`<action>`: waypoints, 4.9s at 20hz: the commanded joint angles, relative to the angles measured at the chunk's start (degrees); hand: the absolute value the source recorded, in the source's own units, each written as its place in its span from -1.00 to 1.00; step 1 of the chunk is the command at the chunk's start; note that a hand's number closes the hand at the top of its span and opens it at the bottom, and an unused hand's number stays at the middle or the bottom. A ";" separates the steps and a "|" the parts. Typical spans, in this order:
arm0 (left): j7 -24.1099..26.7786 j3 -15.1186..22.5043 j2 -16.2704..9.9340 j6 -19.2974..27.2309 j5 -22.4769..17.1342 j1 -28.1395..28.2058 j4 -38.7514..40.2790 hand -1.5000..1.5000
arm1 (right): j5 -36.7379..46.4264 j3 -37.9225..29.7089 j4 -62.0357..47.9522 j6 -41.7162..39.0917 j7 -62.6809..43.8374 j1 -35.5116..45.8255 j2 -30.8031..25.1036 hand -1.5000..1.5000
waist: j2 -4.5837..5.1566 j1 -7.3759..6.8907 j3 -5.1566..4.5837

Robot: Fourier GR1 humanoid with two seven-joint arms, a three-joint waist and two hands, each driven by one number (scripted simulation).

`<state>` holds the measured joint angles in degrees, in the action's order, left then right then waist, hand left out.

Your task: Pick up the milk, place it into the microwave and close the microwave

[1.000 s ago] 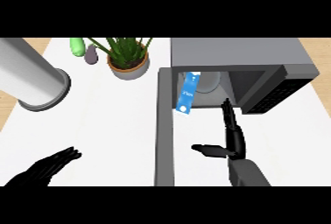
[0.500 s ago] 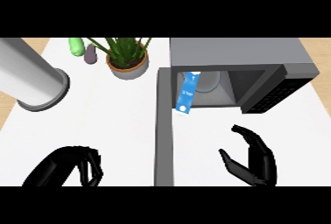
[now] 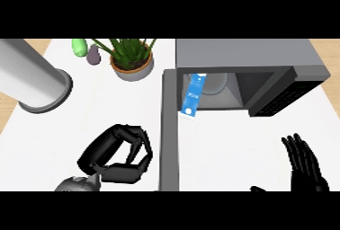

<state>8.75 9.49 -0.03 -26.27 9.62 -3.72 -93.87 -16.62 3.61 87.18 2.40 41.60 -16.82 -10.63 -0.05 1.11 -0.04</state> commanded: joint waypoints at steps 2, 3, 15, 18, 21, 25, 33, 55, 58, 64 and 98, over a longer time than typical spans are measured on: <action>5.43 9.79 0.02 9.99 5.93 -9.48 10.00 1.00 | -0.99 -3.02 3.49 -1.69 -2.37 0.60 -4.14 -1.00 | 0.20 0.48 -0.01; 3.61 10.73 0.02 10.36 5.61 -8.77 8.83 1.00 | -0.77 -3.34 4.70 -2.64 -0.28 -2.86 -4.15 -1.00 | 0.05 -0.11 0.02; -0.60 35.54 0.01 30.28 -9.33 -24.41 32.95 1.00 | -5.52 -4.53 13.94 -7.50 -7.68 -1.13 -7.85 -1.00 | 0.61 1.87 -0.01; -0.79 39.88 0.00 33.64 -12.92 -29.44 37.73 1.00 | -6.19 -4.49 18.19 -7.47 -9.96 -0.27 -8.91 -1.00 | 0.97 4.03 -0.08; -2.26 41.90 0.00 37.71 -19.12 -33.04 36.71 -1.00 | -7.93 -3.94 21.39 -9.66 -12.52 -0.81 -10.73 -1.00 | 1.17 6.10 -0.14; 0.87 41.33 0.00 39.88 -25.45 -35.89 35.87 1.00 | -7.89 -2.25 23.75 -11.11 -13.20 2.31 -11.53 -1.00 | 1.88 8.39 -0.24; 6.50 39.81 0.02 43.07 -35.09 -42.69 36.47 1.00 | -10.29 -1.35 28.05 -13.96 -16.05 4.36 -14.01 -1.00 | 2.77 13.04 -0.23; 7.53 36.47 -0.07 49.79 -45.80 -58.52 48.62 1.00 | -17.60 -3.85 32.86 -16.35 -23.32 8.38 -19.58 -1.00 | 4.91 21.81 0.03; 8.26 37.42 -0.10 50.79 -46.50 -57.78 48.36 1.00 | -18.31 -5.11 33.41 -16.39 -24.19 8.99 -20.81 -1.00 | 4.89 22.79 -0.04; 8.83 37.90 -0.13 53.22 -47.39 -58.30 48.58 1.00 | -19.67 -7.27 32.92 -16.57 -24.90 10.42 -22.30 -1.00 | 5.05 23.52 0.11; 10.95 33.15 0.00 69.89 -55.67 -55.23 53.39 1.00 | -29.22 -14.95 31.09 -17.90 -29.68 14.57 -28.29 -1.00 | 4.81 21.02 0.08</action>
<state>21.01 46.78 0.10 41.47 -44.18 -56.38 -46.12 -44.90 -10.15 118.14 -15.86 12.25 -2.29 -38.57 4.51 23.58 0.08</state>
